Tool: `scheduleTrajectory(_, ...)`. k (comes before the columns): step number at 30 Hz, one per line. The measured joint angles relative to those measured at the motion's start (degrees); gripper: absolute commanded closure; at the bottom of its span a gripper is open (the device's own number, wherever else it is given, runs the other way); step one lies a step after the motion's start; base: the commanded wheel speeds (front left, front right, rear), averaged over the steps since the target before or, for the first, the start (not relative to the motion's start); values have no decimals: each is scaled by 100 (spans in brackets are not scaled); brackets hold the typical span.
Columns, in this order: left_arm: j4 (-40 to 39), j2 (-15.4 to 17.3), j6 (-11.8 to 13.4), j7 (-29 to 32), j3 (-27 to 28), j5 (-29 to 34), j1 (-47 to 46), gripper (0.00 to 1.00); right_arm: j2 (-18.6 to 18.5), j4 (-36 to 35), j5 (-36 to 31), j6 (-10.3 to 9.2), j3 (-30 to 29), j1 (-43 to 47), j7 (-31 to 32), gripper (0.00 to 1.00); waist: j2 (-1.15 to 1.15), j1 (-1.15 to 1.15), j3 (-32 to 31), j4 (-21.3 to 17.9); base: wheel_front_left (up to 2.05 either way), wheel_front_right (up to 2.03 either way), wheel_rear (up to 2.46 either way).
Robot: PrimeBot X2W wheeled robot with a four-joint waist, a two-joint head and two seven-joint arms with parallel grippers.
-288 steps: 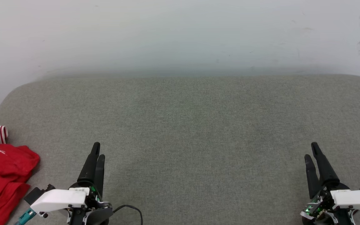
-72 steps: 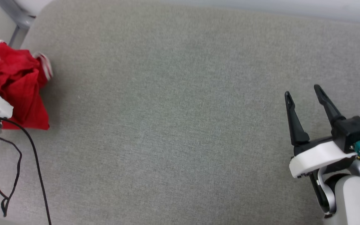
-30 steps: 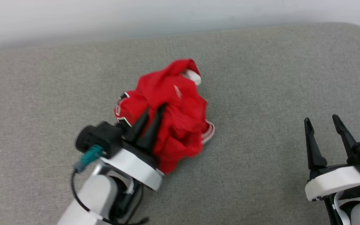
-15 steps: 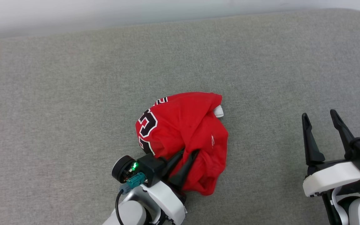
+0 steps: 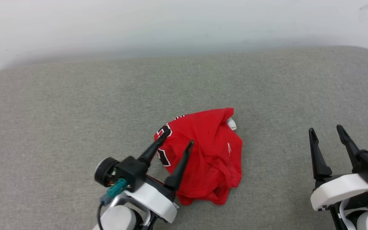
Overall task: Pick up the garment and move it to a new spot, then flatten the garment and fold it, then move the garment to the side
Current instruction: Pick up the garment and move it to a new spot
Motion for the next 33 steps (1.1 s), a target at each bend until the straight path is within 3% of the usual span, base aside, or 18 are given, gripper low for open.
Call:
scheduleTrajectory(5,-231,-1,310,-9,544,15,199,0,0,3,3,0,-37,105,26,0,0,0,-192,153,0,0,0)
scheduleTrajectory(6,-257,-12,466,-18,914,12,350,0,0,0,9,-1,-56,213,48,0,0,0,-285,232,0,0,0)
scheduleTrajectory(12,-241,30,686,-18,1709,45,758,0,0,-4,42,0,-9,322,91,0,0,0,-468,315,0,0,0)
scheduleTrajectory(16,-207,46,660,-18,2150,190,1161,0,0,-13,52,0,40,472,143,0,0,0,-592,383,0,0,0)
scheduleTrajectory(33,-3,-177,312,-18,2492,380,1348,0,0,-59,154,0,-64,612,131,0,0,0,-729,341,0,0,0)
